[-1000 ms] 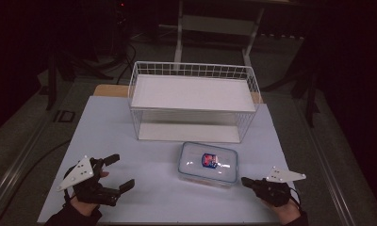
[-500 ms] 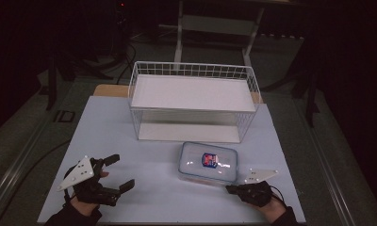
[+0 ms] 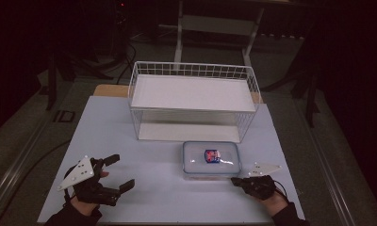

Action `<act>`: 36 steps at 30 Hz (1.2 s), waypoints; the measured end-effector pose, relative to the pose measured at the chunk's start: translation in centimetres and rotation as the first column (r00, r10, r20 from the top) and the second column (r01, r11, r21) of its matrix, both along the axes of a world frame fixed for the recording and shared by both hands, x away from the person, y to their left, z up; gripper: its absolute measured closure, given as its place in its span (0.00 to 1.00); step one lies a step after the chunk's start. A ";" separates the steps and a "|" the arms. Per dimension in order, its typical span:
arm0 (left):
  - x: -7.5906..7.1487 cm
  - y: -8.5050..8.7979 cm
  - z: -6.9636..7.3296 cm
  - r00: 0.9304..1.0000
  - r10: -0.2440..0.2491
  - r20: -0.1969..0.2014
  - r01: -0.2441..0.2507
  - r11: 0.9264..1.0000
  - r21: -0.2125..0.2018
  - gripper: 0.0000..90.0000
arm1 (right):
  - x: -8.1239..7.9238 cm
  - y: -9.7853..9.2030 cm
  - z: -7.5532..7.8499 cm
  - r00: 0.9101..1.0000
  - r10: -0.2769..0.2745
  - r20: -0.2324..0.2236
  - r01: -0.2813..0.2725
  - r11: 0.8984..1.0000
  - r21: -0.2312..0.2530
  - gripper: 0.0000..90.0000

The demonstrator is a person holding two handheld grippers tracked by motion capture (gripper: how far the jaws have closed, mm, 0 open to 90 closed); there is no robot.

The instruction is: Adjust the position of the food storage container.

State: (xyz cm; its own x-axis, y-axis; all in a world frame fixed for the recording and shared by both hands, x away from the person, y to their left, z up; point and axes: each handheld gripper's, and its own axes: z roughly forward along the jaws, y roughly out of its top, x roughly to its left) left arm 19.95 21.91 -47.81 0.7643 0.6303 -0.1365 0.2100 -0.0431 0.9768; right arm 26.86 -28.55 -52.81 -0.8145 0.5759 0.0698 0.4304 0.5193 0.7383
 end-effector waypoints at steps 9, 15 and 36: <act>0.1 0.0 -0.1 1.000 0.001 -0.003 -0.001 1.000 0.002 0.01 | 1.2 -3.1 0.1 0.995 -0.095 0.017 0.095 0.995 0.001 1.00; 0.1 0.0 -0.2 1.000 0.005 -0.006 -0.005 1.000 0.004 0.01 | 3.6 -3.4 0.0 0.983 -0.179 0.042 0.177 0.983 0.043 1.00; 0.4 0.0 -0.4 1.000 0.003 -0.019 -0.003 1.000 0.011 0.01 | 5.2 1.8 -0.5 0.998 -0.064 0.019 0.064 0.998 0.005 1.00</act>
State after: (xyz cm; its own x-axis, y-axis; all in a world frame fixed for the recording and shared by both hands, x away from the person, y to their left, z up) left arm 20.31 21.88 -48.19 0.7599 0.6339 -0.1441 0.2283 -0.0527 0.9722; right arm 32.05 -26.77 -53.35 -0.7770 0.6269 0.0570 0.4487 0.4880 0.7487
